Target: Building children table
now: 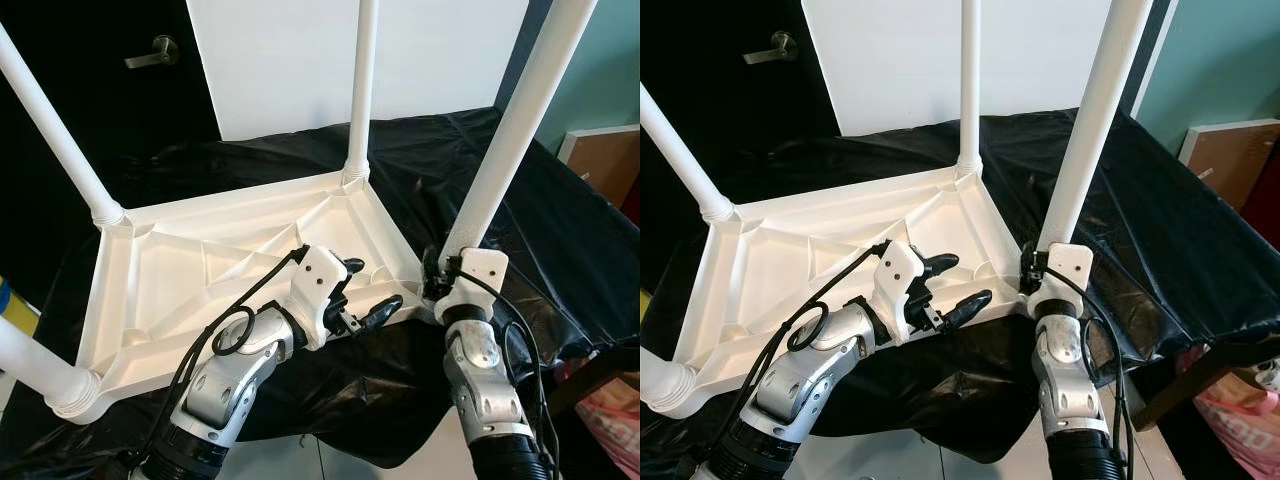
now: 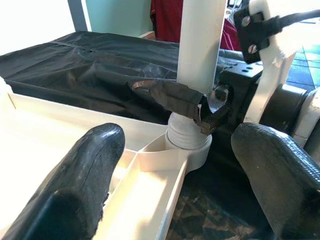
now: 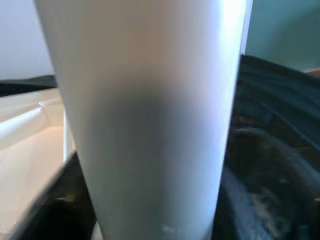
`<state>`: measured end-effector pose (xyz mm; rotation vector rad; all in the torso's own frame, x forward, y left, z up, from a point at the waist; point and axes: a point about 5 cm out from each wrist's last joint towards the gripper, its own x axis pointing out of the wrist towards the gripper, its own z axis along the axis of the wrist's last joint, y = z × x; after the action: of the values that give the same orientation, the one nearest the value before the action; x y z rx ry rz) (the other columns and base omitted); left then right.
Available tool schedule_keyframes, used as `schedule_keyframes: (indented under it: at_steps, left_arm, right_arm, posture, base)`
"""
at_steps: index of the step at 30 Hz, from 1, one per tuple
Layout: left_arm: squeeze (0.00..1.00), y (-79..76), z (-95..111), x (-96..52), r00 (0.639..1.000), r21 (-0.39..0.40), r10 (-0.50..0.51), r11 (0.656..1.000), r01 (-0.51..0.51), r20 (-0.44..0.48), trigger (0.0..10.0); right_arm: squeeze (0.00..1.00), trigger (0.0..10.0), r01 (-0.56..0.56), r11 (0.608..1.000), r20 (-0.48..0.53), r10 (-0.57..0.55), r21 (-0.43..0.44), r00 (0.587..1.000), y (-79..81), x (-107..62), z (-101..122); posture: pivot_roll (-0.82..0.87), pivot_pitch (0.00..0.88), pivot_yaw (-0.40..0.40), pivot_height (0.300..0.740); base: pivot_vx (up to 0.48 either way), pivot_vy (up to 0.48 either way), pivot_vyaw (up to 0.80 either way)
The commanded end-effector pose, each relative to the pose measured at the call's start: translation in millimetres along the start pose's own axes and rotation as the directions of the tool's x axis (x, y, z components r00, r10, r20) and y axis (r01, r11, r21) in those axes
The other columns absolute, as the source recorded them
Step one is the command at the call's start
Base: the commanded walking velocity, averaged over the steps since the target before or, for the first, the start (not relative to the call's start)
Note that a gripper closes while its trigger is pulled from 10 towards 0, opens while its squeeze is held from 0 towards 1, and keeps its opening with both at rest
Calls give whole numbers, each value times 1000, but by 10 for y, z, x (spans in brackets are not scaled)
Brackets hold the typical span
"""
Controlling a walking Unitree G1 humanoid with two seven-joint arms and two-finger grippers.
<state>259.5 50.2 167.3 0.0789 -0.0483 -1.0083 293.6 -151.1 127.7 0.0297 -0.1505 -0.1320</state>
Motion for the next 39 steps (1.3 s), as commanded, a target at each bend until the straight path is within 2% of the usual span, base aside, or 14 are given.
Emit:
schedule_keyframes:
  at_steps: [1,2,6,8,10,11,13,17,21,22,23,24,25,39]
  left_arm:
    - [0,-42,6,4,1000,5,-31,1000,31,5,10000]
    - [0,-48,9,6,999,6,-33,999,32,6,10000]
    - [0,-52,11,9,999,6,-34,999,34,7,10000]
    - [0,-71,24,17,999,5,-39,999,39,10,10000]
    - [0,-71,24,17,999,5,-39,999,39,10,10000]
    - [0,-93,20,24,999,3,-45,999,45,10,10000]
    - [0,-106,13,20,999,-3,-48,999,48,8,10000]
    - [0,-106,13,20,999,-3,-48,999,48,8,10000]
    - [0,-128,9,2,998,-7,-57,998,57,-1,10000]
    - [0,-132,8,-7,998,-6,-58,998,58,-3,10000]
    - [0,-132,8,-7,998,-6,-58,998,58,-3,10000]
    - [0,-133,6,-14,998,-5,-58,998,58,-5,10000]
    - [0,-133,1,-21,998,-7,-56,998,56,-7,10000]
    - [0,-99,-2,-25,999,-11,-46,999,46,-10,10000]
  right_arm:
    - [1000,10000,-24,1000,14,24,10,1000,18,3,34]
    - [0,10000,-44,999,19,44,8,999,28,11,47]
    - [0,10000,-57,998,22,57,4,998,33,18,59]
    - [0,10000,-130,992,34,130,0,991,65,31,99]
    - [0,10000,-130,992,34,130,0,991,65,31,99]
    - [0,10000,-204,979,31,204,2,979,88,24,103]
    - [0,10000,-251,968,12,251,-5,968,90,4,72]
    - [0,10000,-251,968,12,251,-5,968,90,4,72]
    - [0,10000,-341,938,-27,340,-62,940,31,3,16]
    - [0,7216,-353,932,-35,352,-83,936,-11,21,12]
    - [0,7216,-353,932,-35,352,-83,936,-11,21,12]
    - [0,2824,-360,928,-39,358,-97,933,-44,33,11]
    - [0,0,-360,927,-43,357,-105,933,-72,39,7]
    - [0,0,-376,920,-82,368,-111,926,-155,51,-54]
  posture:
    - [-151,0,-4,740]
    - [-151,0,-4,740]
    - [-152,0,-4,740]
    - [-152,0,-2,740]
    - [-152,0,-2,740]
    - [-143,0,-6,740]
    - [-143,0,-1,740]
    - [-143,0,-1,740]
    - [-137,0,6,740]
    - [-135,0,8,740]
    - [-135,0,8,740]
    - [-134,0,8,740]
    - [-132,0,7,740]
    - [-145,0,9,740]
  base:
    - [0,0,0]
    - [0,0,0]
    - [0,0,0]
    - [0,0,0]
    - [0,0,0]
    - [0,0,0]
    - [0,0,0]
    - [0,0,0]
    - [0,0,0]
    - [0,0,0]
    - [0,0,0]
    - [0,0,0]
    - [0,0,0]
    - [0,0,0]
